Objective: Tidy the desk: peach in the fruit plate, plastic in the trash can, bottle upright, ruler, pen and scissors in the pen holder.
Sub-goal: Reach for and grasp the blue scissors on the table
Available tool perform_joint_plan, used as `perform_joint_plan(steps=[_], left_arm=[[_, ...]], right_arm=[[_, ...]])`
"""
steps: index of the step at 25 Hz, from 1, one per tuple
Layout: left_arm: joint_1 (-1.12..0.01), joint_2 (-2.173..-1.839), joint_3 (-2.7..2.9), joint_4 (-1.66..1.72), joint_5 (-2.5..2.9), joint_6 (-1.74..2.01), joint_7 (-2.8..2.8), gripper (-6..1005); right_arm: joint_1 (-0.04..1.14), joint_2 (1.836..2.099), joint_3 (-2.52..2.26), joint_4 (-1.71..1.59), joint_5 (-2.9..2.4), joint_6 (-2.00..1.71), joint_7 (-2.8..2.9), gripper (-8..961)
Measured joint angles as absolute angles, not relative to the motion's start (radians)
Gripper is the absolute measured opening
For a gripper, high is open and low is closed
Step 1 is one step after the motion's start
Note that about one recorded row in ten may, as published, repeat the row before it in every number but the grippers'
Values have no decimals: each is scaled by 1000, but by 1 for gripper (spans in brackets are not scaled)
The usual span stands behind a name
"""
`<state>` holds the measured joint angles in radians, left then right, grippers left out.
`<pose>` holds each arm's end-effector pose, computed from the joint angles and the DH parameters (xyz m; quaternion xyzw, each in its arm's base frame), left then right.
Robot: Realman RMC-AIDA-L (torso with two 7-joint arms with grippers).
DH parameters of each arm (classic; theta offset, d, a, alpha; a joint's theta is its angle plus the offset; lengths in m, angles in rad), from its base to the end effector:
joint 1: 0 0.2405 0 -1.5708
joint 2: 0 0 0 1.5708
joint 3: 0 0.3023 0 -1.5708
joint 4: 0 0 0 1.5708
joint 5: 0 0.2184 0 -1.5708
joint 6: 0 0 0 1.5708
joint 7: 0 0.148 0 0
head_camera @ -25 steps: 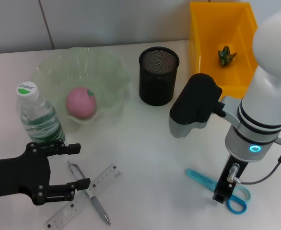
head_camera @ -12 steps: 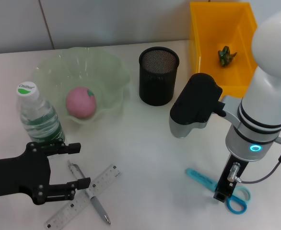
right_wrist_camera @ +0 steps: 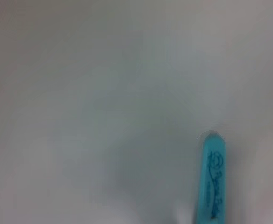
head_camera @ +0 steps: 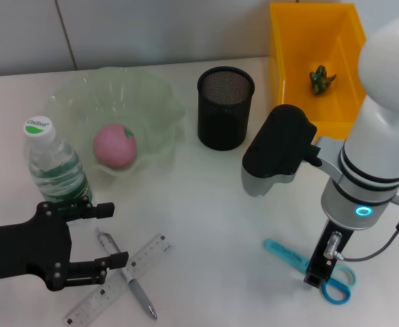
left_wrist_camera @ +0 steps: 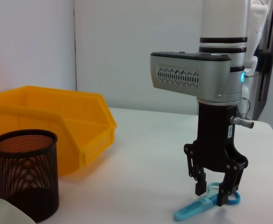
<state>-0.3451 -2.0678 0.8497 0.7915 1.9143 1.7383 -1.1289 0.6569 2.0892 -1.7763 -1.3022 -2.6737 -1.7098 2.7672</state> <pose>-0.3190 0.2935 -0.0160 -0.9651 -0.0750 -0.2334 0.0925 0.2079 0.3362 -0.0817 -0.8824 0.2841 -0.3623 0.0970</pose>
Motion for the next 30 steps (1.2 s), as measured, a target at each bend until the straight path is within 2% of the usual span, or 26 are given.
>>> perform_joint_plan(steps=[30], left_arm=[[-344, -2068, 850, 791, 1914, 1739, -1129, 786]], right_arm=[[647, 2091, -1780, -1300, -2671, -1700, 2767, 356]])
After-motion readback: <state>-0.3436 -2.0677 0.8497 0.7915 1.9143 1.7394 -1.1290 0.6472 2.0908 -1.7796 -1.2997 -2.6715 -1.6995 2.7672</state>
